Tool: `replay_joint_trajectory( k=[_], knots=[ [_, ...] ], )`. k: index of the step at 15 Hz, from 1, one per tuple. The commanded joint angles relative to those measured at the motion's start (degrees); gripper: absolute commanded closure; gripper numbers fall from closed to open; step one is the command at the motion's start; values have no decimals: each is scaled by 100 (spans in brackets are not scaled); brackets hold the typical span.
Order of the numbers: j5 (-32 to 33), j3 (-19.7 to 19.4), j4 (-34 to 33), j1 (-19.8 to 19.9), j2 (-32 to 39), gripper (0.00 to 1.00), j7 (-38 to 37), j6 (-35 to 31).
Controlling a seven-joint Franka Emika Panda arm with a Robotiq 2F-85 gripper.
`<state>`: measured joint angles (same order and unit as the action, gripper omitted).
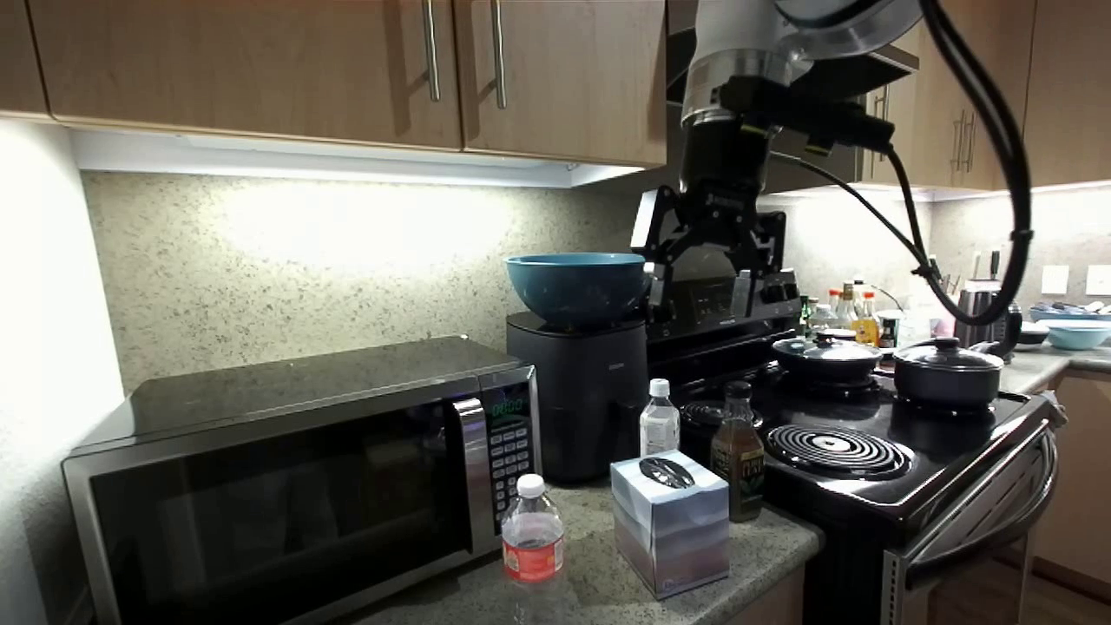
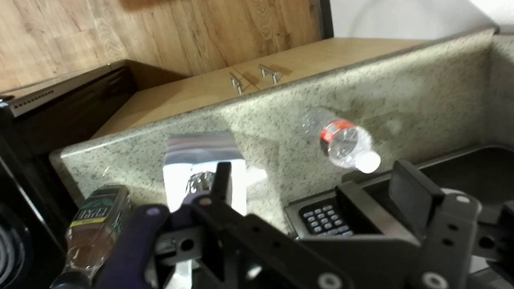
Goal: Put the bowl on top of the microwave
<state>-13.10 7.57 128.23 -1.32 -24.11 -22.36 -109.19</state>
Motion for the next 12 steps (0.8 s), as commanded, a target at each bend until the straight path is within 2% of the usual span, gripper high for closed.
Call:
replay_joint_trajectory(
  k=[1,3,5,6,8,12],
  knots=[
    [749,124,-588,373,752,0,-743,-567],
    [1211,130,-950,492,1113,0,-1271,-824],
    [1542,84,-1289,482,1360,0,-1667,-804],
    [1277,-64,-932,339,1099,0,-1258,-811],
    [1411,-83,-1201,327,1316,0,-1451,-808],
    [1416,-83,-1275,321,1374,0,-1484,-807]
  ],
)
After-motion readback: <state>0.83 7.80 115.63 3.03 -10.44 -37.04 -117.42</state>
